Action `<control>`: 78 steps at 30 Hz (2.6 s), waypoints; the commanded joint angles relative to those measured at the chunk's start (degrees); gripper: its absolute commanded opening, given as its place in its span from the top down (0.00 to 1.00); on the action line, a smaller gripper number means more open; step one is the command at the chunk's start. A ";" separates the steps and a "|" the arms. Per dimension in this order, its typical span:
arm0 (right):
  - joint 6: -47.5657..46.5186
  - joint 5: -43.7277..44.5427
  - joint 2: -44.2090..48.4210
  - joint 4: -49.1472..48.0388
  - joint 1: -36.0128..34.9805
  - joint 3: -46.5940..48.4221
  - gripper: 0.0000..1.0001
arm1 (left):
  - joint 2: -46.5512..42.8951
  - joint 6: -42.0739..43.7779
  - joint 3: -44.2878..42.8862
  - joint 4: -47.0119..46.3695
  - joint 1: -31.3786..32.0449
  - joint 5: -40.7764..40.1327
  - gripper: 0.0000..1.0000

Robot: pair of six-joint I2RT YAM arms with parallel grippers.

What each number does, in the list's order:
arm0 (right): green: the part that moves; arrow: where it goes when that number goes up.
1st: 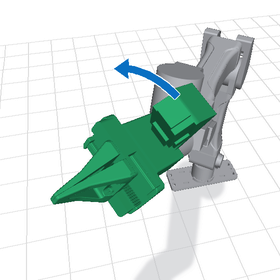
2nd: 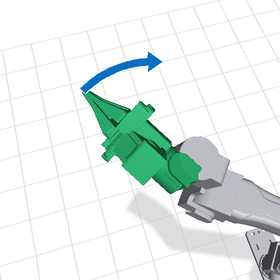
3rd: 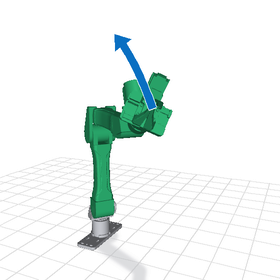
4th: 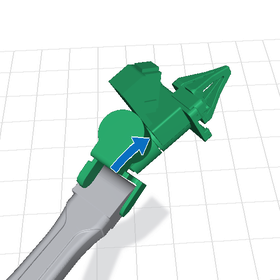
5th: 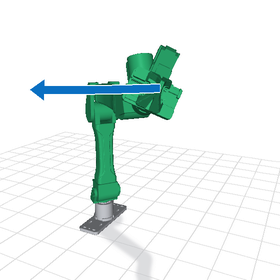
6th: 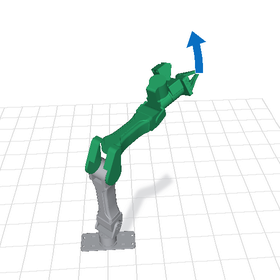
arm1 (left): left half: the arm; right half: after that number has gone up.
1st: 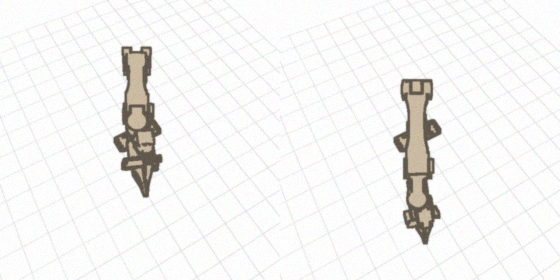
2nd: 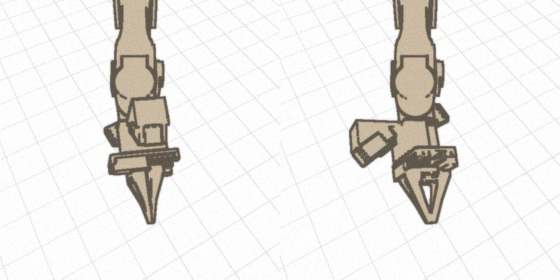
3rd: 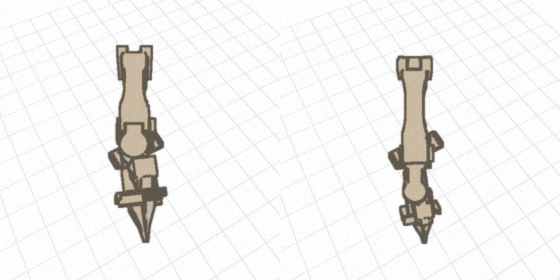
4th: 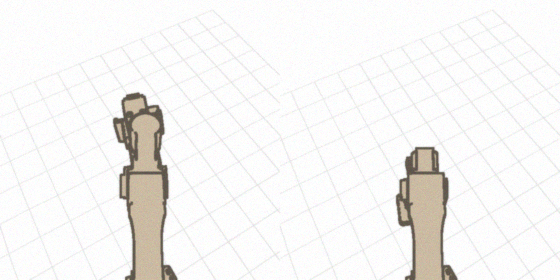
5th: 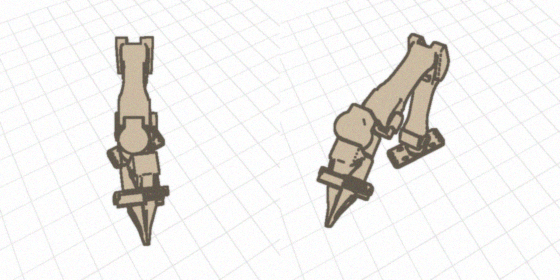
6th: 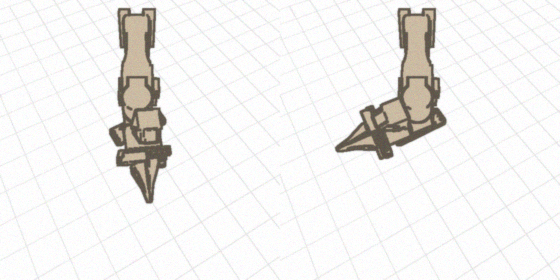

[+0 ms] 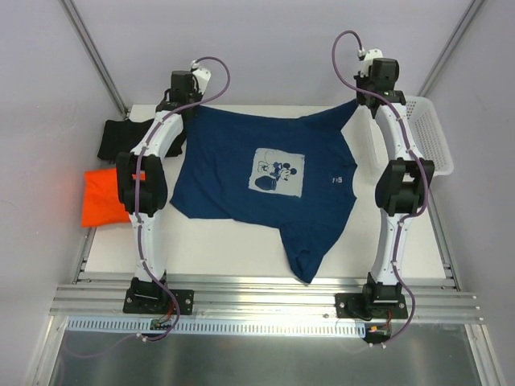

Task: Fold and stack the t-shirts
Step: Flatten the tshirt out

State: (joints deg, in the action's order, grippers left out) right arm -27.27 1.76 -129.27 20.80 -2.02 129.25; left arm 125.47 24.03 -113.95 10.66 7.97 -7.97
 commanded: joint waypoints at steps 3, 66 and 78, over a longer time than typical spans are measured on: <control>-0.42 1.58 2.71 -1.81 1.85 0.29 0.99 | -1.02 -0.48 0.31 -1.69 -1.73 -2.14 1.00; -13.87 17.14 52.22 4.70 11.69 -1.45 1.00 | -50.25 3.04 17.18 -0.63 7.33 -3.63 1.00; -14.92 13.09 31.11 2.67 10.64 -3.65 1.00 | -22.48 0.66 5.51 -2.04 4.16 -0.12 1.00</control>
State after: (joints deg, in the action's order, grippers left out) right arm -39.75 12.82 -97.43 27.42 8.38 123.72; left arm 101.71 24.86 -102.87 10.52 13.93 -6.46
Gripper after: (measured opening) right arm 0.007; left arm 0.007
